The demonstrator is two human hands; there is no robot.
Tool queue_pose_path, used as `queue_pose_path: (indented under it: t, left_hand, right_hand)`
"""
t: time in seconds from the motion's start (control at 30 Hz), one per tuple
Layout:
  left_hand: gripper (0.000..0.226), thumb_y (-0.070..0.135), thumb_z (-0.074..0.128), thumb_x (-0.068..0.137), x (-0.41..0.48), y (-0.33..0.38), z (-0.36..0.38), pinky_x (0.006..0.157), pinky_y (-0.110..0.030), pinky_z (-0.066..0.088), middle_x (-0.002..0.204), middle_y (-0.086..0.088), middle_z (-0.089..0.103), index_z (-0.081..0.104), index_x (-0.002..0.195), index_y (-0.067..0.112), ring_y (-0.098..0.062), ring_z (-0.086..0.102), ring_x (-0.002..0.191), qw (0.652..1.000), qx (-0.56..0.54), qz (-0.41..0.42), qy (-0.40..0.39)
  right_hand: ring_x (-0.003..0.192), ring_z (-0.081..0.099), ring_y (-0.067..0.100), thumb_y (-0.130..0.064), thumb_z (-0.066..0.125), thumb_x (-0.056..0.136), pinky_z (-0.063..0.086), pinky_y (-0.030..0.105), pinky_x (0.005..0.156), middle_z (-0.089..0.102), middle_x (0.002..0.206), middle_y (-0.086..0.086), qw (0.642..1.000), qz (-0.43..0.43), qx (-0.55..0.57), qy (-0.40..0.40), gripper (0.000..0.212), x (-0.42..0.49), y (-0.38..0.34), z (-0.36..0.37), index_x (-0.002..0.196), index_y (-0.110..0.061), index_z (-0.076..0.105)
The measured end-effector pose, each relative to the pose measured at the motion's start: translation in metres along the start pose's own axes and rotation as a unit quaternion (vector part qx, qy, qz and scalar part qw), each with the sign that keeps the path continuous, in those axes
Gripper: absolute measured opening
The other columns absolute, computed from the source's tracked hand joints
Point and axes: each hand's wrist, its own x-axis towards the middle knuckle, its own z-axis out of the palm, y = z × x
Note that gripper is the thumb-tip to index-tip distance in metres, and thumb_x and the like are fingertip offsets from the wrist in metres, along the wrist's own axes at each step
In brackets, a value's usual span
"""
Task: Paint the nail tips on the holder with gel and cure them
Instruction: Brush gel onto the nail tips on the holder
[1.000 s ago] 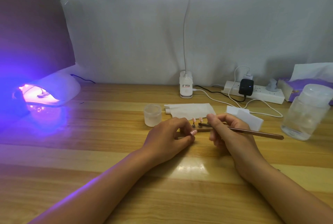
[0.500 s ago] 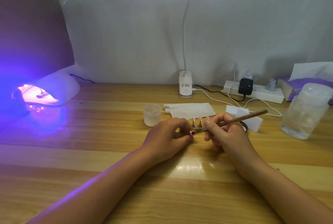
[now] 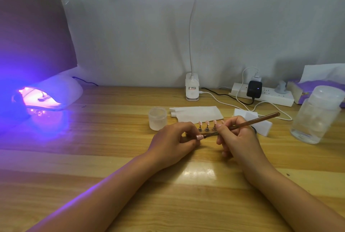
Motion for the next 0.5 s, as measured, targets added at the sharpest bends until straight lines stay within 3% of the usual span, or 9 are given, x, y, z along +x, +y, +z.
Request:
queue_pose_path:
  t: [0.17, 0.33, 0.5]
  left_hand:
    - [0.009, 0.037, 0.071, 0.089, -0.0005, 0.0006, 0.0005, 0.063, -0.020, 0.038, 0.094, 0.014, 0.067, 0.069, 0.094, 0.030, 0.010, 0.051, 0.066, 1.000, -0.006, 0.001, 0.003]
    - [0.009, 0.031, 0.074, 0.086, -0.0006, 0.0008, 0.0012, 0.062, -0.017, 0.037, 0.091, 0.014, 0.065, 0.069, 0.092, 0.027, 0.010, 0.051, 0.066, 1.000, -0.009, 0.002, 0.010]
    - [0.014, 0.026, 0.074, 0.086, -0.0015, 0.0013, 0.0005, 0.060, -0.017, 0.034, 0.082, 0.021, 0.057, 0.065, 0.088, 0.036, 0.012, 0.051, 0.067, 1.000, 0.002, 0.002, 0.008]
  right_hand:
    - [0.044, 0.049, 0.010, -0.023, 0.059, 0.095, 0.044, 0.024, 0.042, 0.064, 0.057, 0.000, 0.998, 0.018, 0.063, 0.001, 0.015, 0.0001, -0.0023, -0.0025, 0.093, -0.009, 0.054]
    - [0.043, 0.050, 0.008, -0.029, 0.059, 0.093, 0.042, 0.018, 0.042, 0.069, 0.062, 0.003, 0.998, -0.004, 0.027, -0.049, 0.024, -0.0025, -0.0044, 0.0015, 0.093, -0.005, 0.054]
    - [0.042, 0.051, 0.008, -0.027, 0.060, 0.094, 0.042, 0.019, 0.041, 0.067, 0.059, 0.002, 1.000, 0.000, 0.004, -0.030, 0.024, -0.0010, -0.0011, 0.0007, 0.094, -0.005, 0.053]
